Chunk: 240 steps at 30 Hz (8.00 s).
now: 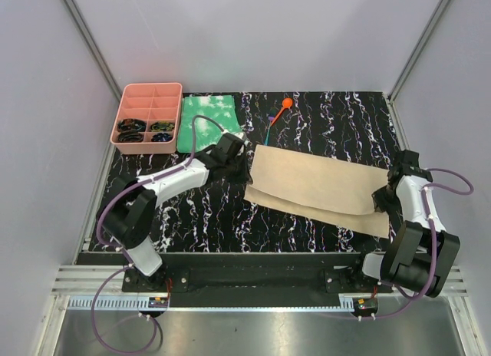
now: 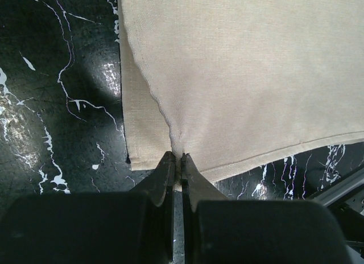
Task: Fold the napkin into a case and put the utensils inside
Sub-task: Fold the rectangle-folded napkin at the center of the board.
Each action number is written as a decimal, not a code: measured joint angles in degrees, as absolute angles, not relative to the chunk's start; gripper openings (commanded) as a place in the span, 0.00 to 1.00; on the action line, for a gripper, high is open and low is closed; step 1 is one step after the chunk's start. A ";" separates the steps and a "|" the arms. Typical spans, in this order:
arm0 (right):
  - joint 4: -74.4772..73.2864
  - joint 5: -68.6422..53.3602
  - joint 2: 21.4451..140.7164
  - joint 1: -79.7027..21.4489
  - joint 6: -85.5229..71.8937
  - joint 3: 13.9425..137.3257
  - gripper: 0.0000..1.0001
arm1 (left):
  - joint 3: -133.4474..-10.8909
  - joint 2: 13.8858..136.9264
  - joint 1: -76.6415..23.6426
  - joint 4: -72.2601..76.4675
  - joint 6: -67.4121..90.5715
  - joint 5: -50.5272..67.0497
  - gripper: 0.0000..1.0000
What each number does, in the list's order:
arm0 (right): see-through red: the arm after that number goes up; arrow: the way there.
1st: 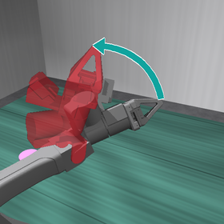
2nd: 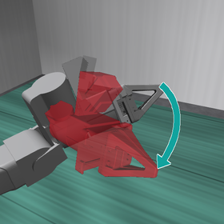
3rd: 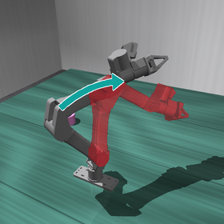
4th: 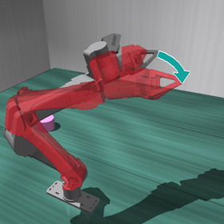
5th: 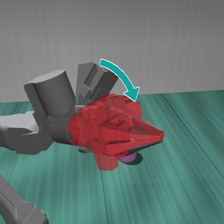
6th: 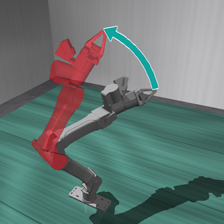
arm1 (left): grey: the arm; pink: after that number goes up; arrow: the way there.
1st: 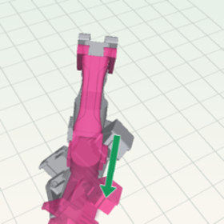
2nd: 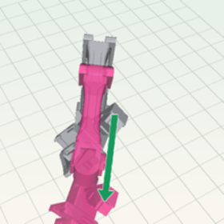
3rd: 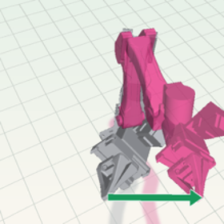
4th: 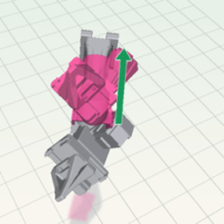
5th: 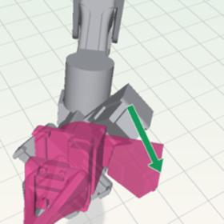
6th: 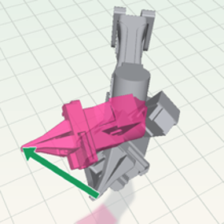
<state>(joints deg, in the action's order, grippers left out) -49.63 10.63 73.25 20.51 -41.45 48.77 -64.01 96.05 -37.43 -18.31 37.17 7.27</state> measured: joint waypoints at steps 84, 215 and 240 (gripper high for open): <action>-46.00 8.56 79.81 1.26 -36.82 48.95 0.00 | -41.50 75.13 -37.78 -19.62 43.92 -2.35 0.00; -41.54 12.71 89.60 -3.09 -39.35 49.34 0.17 | -31.46 64.42 -34.22 -21.15 44.42 5.58 0.49; -45.93 9.58 79.40 -3.09 -39.51 49.98 0.00 | -31.27 59.81 -34.17 -33.93 47.18 -1.17 0.54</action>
<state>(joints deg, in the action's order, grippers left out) -45.93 9.58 79.40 -3.09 -39.51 49.98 -31.27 59.81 -34.17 -33.93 47.18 -1.17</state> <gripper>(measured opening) 0.007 0.577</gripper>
